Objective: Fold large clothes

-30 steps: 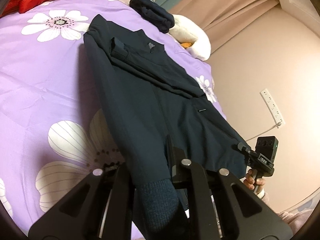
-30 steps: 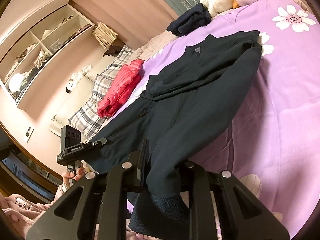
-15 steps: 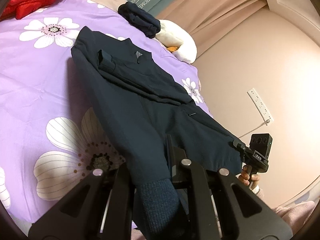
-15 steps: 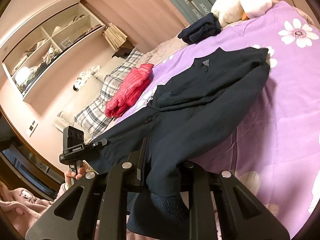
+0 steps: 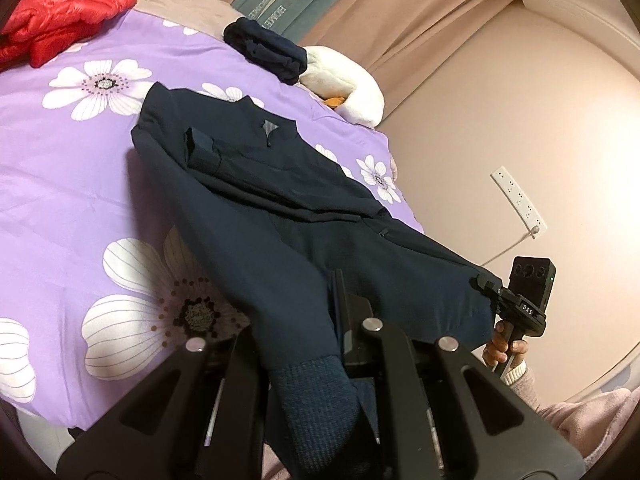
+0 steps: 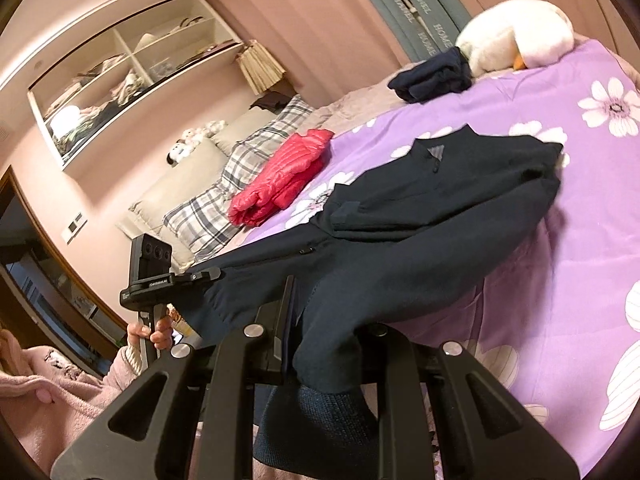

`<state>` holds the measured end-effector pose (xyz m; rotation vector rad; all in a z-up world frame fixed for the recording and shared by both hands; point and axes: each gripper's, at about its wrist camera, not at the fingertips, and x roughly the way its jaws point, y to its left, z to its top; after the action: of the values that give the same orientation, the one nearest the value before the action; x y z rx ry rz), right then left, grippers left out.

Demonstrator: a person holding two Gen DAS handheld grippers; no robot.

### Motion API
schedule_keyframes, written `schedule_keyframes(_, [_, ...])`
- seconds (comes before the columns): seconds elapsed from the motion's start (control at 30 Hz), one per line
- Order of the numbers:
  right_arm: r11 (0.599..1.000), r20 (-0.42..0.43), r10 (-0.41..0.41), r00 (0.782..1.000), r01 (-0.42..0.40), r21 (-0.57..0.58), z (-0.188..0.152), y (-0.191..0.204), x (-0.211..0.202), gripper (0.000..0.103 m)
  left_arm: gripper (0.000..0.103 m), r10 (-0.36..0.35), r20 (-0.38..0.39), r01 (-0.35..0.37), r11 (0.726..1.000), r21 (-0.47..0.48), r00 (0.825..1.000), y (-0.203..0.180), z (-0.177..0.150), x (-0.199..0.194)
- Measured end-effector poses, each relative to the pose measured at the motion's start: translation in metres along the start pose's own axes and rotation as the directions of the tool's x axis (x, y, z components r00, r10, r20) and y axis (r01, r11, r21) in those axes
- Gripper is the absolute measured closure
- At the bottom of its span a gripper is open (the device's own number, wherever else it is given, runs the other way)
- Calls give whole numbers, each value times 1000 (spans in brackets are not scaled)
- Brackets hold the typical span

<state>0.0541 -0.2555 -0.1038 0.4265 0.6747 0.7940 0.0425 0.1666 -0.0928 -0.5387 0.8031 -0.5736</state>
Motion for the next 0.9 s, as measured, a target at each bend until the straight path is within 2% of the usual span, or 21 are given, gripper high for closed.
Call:
schedule_keyframes(0.33, [999, 3, 28, 1000, -28, -28, 2, 9, -8, 85, 94, -14, 8, 14, 1000, -4, 1000, -8, -2, -10])
schedule_keyframes(0.63, [991, 75, 109, 991, -103, -80, 11, 16, -37, 85, 94, -55, 59, 50, 995, 89, 997, -40, -4, -40])
schedule_keyframes(0.9, [968, 160, 205, 966, -176, -176, 27, 44, -65, 85, 94, -115, 152, 85, 978, 190, 982, -72, 6, -81])
